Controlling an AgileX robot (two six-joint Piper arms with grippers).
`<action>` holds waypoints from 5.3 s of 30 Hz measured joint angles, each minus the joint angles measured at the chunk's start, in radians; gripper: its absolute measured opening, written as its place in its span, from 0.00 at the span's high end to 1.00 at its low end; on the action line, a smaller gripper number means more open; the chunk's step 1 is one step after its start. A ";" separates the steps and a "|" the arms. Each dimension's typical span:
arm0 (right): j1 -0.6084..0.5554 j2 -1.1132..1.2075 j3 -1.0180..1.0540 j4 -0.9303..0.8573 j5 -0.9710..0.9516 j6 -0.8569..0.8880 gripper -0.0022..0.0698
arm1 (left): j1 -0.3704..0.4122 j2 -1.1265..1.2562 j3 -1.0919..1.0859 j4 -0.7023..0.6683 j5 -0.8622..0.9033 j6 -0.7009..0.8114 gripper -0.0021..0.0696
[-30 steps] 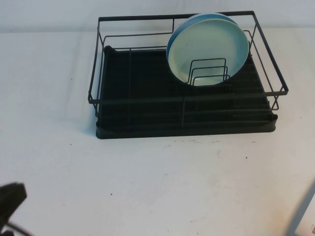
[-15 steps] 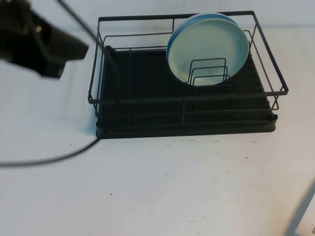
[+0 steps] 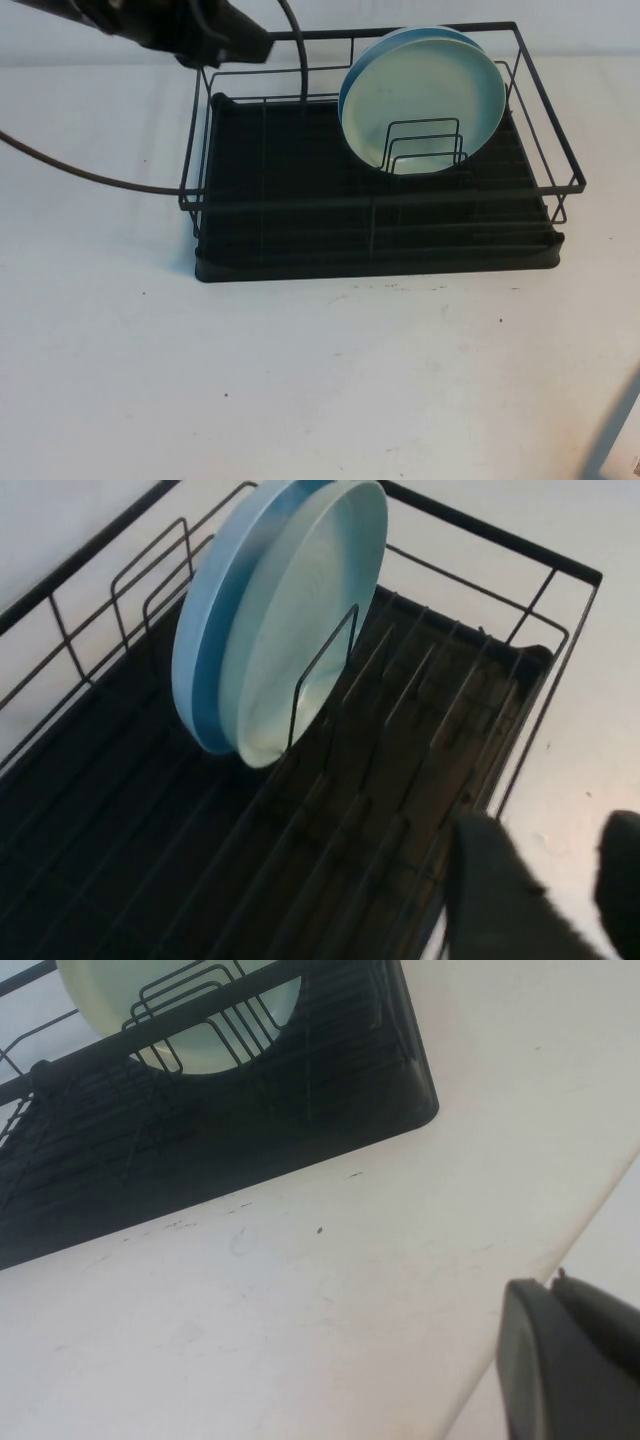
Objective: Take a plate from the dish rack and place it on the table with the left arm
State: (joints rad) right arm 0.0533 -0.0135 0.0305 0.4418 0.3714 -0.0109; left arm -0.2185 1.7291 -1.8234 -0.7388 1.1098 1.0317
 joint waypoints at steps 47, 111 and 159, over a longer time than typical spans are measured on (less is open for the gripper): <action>0.000 0.000 0.000 0.000 0.000 0.000 1.00 | -0.258 0.470 -0.044 -0.482 -0.827 0.694 0.53; 0.000 0.000 0.000 0.001 0.000 0.000 1.00 | -0.175 0.066 0.599 -0.040 -0.001 -0.104 0.89; 0.000 0.000 0.000 0.001 0.000 0.000 1.00 | -0.166 -0.223 0.646 0.519 -0.352 -0.424 0.96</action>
State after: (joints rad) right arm 0.0533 -0.0135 0.0305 0.4427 0.3714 -0.0109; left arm -0.3848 1.5062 -1.1776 -0.2202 0.7575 0.6077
